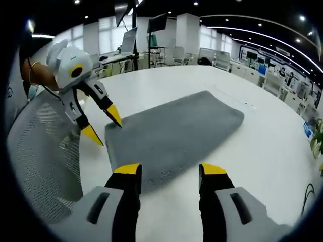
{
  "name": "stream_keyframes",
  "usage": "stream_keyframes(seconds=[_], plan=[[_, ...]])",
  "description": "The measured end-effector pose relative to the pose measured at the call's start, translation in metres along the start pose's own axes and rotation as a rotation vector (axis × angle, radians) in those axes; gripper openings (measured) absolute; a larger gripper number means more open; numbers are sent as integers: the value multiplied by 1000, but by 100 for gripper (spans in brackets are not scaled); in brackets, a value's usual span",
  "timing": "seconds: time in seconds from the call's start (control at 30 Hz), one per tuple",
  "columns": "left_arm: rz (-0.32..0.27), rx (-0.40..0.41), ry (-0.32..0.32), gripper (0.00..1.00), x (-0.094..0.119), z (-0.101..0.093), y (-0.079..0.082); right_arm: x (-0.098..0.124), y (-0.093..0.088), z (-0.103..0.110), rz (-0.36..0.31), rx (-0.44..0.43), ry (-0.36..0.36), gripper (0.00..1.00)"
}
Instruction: Fold the towel on the table until its edges align and the towel forms a compact rectangular stack.
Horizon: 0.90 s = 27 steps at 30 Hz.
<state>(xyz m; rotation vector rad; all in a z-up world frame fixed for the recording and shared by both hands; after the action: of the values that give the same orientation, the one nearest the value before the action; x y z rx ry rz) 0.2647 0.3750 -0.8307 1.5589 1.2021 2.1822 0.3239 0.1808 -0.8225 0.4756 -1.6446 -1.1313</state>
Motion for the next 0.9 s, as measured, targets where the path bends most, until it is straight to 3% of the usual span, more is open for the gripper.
stream_keyframes(seconds=[0.1,0.37,0.67,0.83,0.9], plan=[[-10,19,-25,32,-2,-2,-1,-5,1,17,13,30,55,37],[1,21,-27,31,-8,0,-3,-15,-6,37,69,84,122,40],[78,-63,-38,35,-19,-3,-6,-25,-15,43,153,195,146,41],[53,-28,-23,32,-18,0,-7,-34,-25,48,188,250,145,43],[55,-39,-26,31,-18,1,-7,-33,-21,49,172,195,144,43]])
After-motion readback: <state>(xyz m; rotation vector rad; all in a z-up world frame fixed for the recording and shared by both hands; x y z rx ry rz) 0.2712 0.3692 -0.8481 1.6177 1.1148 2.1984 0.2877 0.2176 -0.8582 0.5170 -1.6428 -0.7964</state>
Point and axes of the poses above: the point that each gripper's makers call its tool centre point, and the gripper's own axes: x roughly backward along the fingers, z roughly to its left, y roughly out of its top, the point moved 8 cm from there along x, roughly backward along the fingers, and after that the axes turned 6 degrees about -z, right-handed, at the moved point
